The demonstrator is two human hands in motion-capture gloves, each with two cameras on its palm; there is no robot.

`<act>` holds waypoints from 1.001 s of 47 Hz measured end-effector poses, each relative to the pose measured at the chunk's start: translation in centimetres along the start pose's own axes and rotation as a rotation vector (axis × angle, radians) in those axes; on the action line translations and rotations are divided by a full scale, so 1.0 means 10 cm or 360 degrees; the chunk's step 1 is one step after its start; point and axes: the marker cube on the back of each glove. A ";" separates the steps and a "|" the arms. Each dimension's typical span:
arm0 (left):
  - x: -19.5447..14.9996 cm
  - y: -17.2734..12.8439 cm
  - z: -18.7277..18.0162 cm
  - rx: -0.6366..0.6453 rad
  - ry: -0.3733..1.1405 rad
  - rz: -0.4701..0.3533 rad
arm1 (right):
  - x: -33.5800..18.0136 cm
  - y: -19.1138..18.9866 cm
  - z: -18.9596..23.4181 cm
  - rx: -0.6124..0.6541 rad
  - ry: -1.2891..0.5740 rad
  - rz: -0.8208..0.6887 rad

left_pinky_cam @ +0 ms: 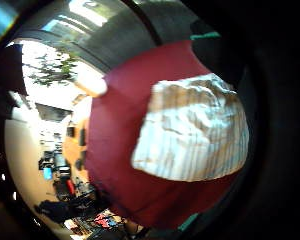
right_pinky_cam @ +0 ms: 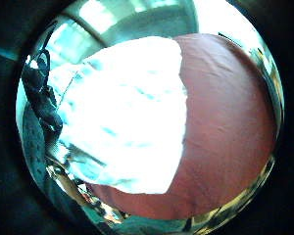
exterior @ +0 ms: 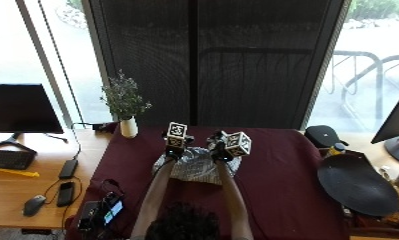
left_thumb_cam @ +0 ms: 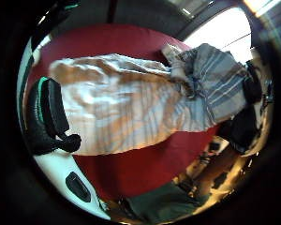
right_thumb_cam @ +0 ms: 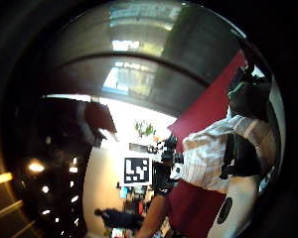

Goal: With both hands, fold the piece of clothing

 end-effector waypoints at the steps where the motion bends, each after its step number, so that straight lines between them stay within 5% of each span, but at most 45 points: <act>1: -0.09 0.00 -0.02 0.0034 -0.0025 -0.0030 | -0.13 0.08 0.15 -0.0094 -0.0065 -0.0004; 5: -0.37 0.06 -0.01 0.0064 0.0048 -0.0159 | -0.49 0.45 0.74 -0.0580 -0.0406 0.0222; 11: -0.73 0.41 0.16 -0.0177 0.0140 -0.0294 | -0.26 0.56 1.53 -0.0381 0.0116 -0.0315; 16: -1.03 0.44 0.24 -0.0026 -0.0001 -0.0361 | -0.13 0.74 1.87 -0.0469 0.0392 -0.0366; 21: -0.98 0.55 0.29 -0.0113 0.0027 -0.0356 | -0.10 0.80 1.86 -0.0623 0.0462 -0.0470; 30: -0.66 0.78 0.17 -0.0388 0.0230 -0.0265 | -0.25 0.82 1.19 -0.1297 0.0222 -0.1022; 33: -0.59 0.81 0.11 -0.0442 0.0259 -0.0234 | -0.22 0.78 0.82 -0.1396 0.0575 -0.0916; 37: -0.49 0.81 0.03 -0.0362 0.0277 -0.0191 | -0.11 0.74 0.26 -0.1378 0.1334 -0.0384; 41: -0.41 0.87 -0.07 -0.0327 0.0253 -0.0157 | -0.06 0.70 -0.20 -0.1291 0.1761 -0.0106; 44: -0.18 1.06 -0.22 -0.0495 0.0391 -0.0032 | -0.04 0.58 -0.75 -0.0990 0.2089 0.0060; 47: -0.05 1.17 -0.31 -0.0590 0.0468 0.0032 | 0.08 0.37 -0.97 -0.0597 0.2071 0.0038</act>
